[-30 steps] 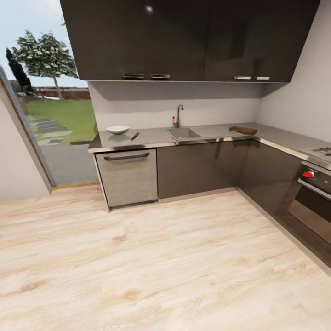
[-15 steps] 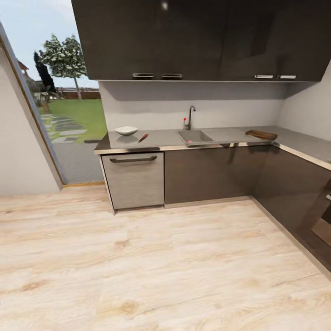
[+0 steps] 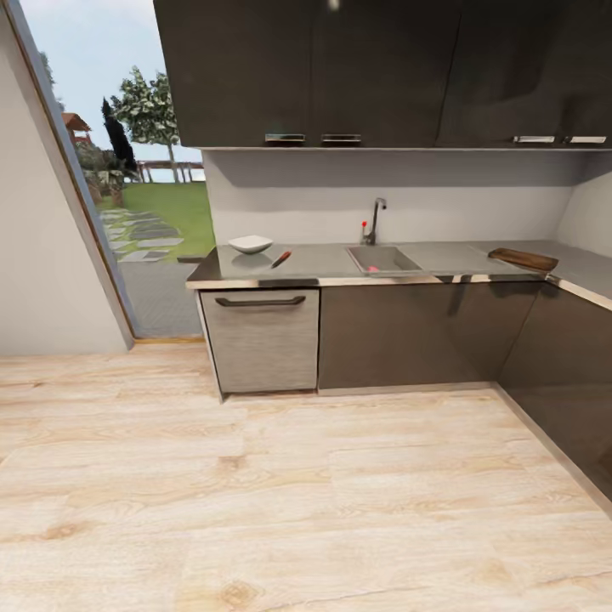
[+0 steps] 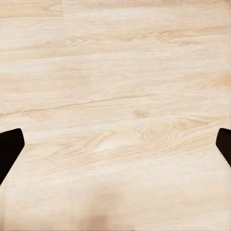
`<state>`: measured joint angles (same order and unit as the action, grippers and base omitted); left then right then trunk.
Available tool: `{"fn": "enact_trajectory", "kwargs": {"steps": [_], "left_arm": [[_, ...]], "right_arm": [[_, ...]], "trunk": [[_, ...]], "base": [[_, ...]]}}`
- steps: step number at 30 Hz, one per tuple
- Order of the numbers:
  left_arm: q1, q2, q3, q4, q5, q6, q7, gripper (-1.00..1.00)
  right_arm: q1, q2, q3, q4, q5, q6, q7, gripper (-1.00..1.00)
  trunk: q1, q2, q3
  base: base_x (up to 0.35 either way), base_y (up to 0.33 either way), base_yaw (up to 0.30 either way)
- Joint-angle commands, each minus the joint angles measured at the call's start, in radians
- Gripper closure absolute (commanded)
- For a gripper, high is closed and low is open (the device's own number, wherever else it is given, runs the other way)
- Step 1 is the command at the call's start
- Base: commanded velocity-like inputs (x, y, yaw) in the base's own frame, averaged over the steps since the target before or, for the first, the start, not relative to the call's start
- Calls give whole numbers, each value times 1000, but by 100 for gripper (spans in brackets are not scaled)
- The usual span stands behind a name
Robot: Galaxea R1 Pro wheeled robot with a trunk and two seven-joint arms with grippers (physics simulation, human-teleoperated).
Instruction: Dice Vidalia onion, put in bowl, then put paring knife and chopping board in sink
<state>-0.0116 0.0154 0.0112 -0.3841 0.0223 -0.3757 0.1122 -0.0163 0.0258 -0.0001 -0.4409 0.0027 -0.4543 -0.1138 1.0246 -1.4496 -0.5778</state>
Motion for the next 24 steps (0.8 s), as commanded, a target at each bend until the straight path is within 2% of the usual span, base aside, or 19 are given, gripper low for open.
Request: {"fn": "enact_trajectory", "kwargs": {"steps": [1,24], "left_arm": [[-1,0,0,1,2,-3,1,-100],[0,0,0,1,2,-3,1,-100]], "right_arm": [[-1,0,0,1,0,-3,-3,-100],[-1,0,0,1,0,-3,-3,-100]], "trunk": [[0,0,-1],[0,0,-1]], "base": [[262,-97,40],[262,-80,5]]}}
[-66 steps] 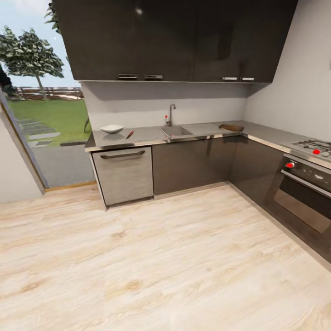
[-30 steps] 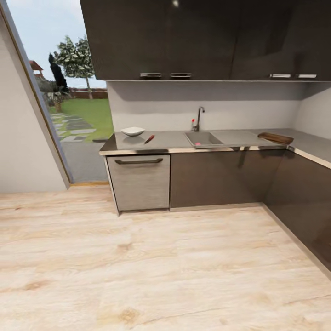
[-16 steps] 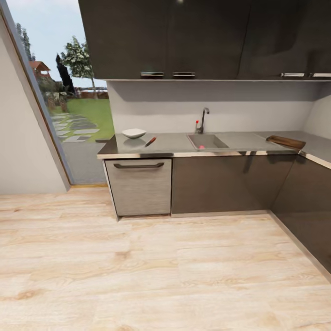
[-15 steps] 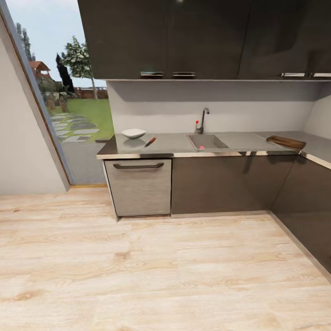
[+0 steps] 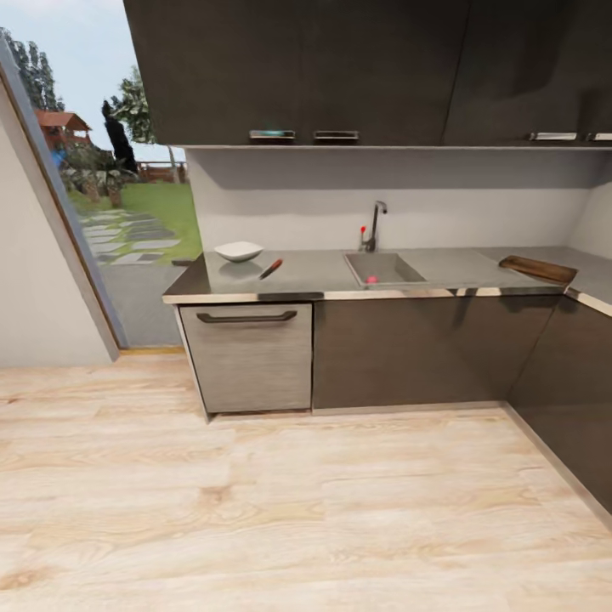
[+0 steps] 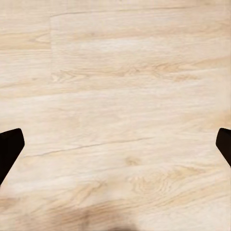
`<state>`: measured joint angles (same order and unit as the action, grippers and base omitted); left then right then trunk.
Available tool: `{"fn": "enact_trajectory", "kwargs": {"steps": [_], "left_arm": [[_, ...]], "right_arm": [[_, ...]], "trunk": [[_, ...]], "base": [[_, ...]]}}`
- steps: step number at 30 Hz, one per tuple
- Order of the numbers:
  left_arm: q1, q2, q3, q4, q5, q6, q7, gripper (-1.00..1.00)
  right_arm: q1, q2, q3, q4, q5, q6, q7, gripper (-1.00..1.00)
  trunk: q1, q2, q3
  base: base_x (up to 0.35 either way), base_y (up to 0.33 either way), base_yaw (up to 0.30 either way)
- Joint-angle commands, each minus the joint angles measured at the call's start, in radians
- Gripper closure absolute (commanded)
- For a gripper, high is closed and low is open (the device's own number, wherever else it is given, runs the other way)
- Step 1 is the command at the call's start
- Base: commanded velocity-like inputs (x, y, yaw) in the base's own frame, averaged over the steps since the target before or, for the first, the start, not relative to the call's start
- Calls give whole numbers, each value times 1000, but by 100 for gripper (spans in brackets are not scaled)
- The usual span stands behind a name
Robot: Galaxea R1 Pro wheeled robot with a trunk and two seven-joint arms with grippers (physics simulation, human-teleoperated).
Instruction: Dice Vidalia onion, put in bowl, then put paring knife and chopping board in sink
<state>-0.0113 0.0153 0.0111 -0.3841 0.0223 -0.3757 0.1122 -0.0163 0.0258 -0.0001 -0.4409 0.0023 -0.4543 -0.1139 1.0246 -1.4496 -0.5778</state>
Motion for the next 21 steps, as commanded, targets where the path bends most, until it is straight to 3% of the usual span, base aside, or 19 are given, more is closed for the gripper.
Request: {"fn": "enact_trajectory", "kwargs": {"steps": [1,21], "left_arm": [[-1,0,0,1,2,-3,1,-100],[-1,0,0,1,2,-3,1,-100]], "right_arm": [[-1,0,0,1,0,-3,-3,-100],[-1,0,0,1,0,-3,-3,-100]], "trunk": [[0,0,-1],[0,0,-1]], "base": [[262,-13,0],[261,-2,77]]}}
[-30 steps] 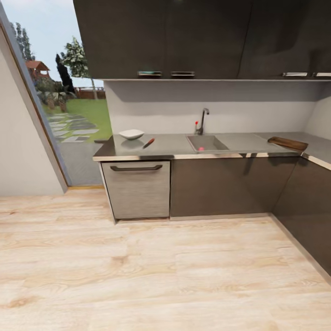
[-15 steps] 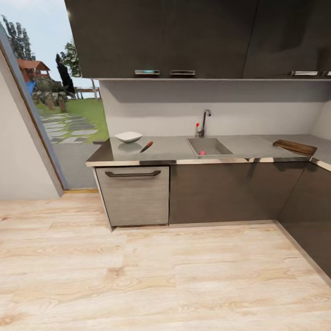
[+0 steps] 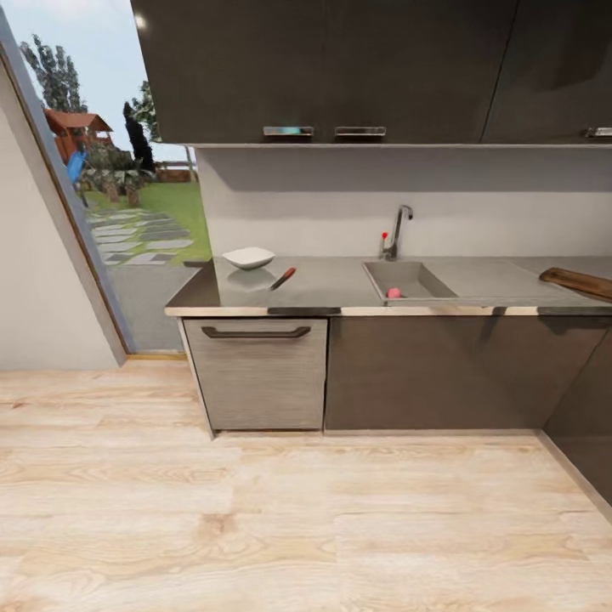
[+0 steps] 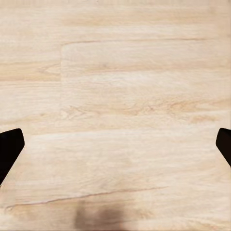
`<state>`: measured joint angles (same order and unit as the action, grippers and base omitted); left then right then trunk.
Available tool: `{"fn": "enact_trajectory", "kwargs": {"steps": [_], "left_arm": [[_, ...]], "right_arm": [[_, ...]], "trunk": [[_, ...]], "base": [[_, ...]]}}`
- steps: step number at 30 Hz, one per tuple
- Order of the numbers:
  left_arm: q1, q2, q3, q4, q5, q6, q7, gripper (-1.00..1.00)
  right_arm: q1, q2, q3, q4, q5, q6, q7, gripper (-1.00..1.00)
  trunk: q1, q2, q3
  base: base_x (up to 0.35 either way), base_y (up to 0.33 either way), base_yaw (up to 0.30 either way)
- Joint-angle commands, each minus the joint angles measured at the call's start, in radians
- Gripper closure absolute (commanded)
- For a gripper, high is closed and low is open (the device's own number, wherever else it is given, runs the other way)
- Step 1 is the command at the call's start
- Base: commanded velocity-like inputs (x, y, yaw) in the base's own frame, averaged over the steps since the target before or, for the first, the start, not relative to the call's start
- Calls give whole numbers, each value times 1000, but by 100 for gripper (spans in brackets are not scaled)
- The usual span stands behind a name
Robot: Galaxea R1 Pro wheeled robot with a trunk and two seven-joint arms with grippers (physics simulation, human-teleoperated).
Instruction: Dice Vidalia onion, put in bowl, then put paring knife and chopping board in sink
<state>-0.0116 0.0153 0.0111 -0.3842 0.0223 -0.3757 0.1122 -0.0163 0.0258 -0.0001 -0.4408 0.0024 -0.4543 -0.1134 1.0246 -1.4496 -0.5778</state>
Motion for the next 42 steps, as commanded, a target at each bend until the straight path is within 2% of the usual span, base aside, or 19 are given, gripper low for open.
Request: {"fn": "enact_trajectory", "kwargs": {"steps": [1,20,42], "left_arm": [[0,0,0,1,2,-3,1,-100],[0,-8,0,-7,1,-5,0,-100],[0,-9,0,-8,1,-4,1,-100]], "right_arm": [[-1,0,0,1,0,-3,-3,-100],[-1,-12,-1,-3,-1,-3,-4,-100],[-1,-12,-1,-2,-1,-3,-4,-100]], "trunk": [[0,0,-1],[0,0,-1],[-84,154,68]], "base": [[193,0,13],[30,0,2],[0,0,0]]}}
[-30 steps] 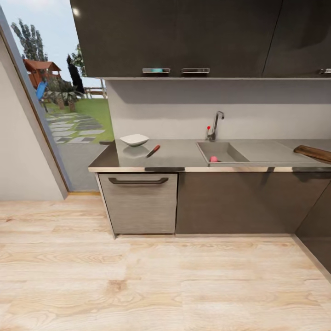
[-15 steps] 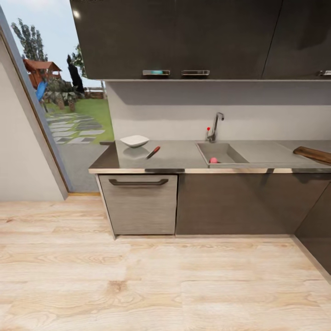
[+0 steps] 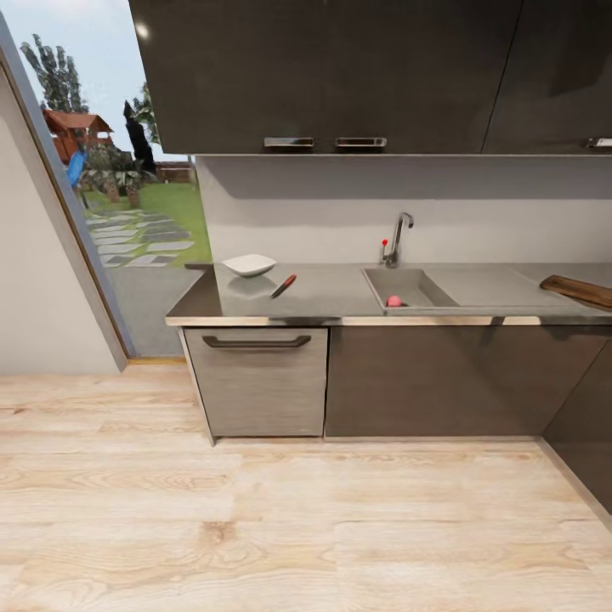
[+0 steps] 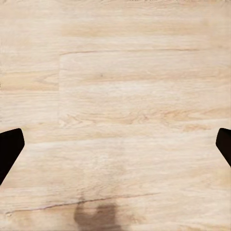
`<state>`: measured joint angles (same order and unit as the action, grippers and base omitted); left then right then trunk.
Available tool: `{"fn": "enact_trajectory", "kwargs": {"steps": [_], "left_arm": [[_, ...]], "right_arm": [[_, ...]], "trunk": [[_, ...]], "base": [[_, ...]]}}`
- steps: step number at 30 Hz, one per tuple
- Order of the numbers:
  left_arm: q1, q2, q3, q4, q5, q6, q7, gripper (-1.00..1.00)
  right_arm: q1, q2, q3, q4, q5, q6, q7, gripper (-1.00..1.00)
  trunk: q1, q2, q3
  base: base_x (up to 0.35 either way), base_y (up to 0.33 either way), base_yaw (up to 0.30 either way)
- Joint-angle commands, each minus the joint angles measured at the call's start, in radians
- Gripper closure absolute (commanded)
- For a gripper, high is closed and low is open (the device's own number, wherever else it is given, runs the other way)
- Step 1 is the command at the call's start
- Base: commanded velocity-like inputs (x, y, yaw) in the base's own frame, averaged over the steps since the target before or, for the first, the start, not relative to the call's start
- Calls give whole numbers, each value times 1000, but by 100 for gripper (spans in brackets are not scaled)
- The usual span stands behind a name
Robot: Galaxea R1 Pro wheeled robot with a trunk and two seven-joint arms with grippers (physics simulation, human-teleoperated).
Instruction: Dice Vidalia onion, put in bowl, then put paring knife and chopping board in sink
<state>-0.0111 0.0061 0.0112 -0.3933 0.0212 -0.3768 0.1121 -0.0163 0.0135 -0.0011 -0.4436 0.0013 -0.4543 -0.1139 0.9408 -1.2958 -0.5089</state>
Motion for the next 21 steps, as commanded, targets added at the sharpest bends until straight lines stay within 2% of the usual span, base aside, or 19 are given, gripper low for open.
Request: {"fn": "enact_trajectory", "kwargs": {"steps": [1,21], "left_arm": [[-1,0,0,0,2,-3,1,-100],[0,0,0,1,2,-3,1,-100]], "right_arm": [[-1,0,0,0,0,-3,-3,-100],[-1,1,1,1,1,-3,-3,-100]], "trunk": [[-4,7,2],[-81,147,65]], "base": [[0,0,0],[0,0,0]]}}
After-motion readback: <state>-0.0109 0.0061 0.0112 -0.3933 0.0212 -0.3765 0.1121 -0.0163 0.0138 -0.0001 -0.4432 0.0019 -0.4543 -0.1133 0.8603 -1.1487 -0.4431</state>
